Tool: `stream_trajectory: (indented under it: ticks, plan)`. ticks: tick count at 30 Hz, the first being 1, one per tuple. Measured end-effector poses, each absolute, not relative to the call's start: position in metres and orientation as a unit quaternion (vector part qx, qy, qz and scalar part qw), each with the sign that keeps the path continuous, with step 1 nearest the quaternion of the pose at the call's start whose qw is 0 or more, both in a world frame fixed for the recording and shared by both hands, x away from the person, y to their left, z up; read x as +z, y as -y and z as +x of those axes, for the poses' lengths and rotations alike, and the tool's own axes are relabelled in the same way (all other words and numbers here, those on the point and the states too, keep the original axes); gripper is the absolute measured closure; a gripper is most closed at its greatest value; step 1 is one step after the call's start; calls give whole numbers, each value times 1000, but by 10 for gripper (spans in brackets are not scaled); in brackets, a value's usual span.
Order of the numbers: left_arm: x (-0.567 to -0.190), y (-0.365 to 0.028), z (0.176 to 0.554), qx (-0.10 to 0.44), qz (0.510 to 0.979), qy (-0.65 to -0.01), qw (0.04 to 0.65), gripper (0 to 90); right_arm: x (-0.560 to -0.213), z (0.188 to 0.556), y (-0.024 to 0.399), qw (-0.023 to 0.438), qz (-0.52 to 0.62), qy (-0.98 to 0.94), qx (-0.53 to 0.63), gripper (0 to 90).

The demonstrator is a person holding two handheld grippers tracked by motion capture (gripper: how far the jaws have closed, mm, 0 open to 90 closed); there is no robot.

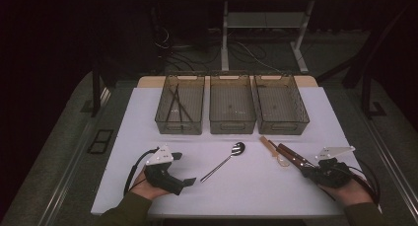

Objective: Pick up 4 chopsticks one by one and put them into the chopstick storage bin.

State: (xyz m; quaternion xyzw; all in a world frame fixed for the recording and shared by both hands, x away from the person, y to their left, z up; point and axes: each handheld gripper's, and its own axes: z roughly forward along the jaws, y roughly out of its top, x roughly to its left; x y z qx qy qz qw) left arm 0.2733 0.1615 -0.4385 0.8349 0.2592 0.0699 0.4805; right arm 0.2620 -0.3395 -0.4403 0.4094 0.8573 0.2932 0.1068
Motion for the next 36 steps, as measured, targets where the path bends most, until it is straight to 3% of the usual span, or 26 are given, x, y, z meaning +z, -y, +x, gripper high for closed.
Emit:
stream_trajectory:
  ticks: [36]
  plan:
    - [-439, -161, 273, 68, 837, -258, 478, 0, -421, 267, 348, 93, 405, -833, 366, 855]
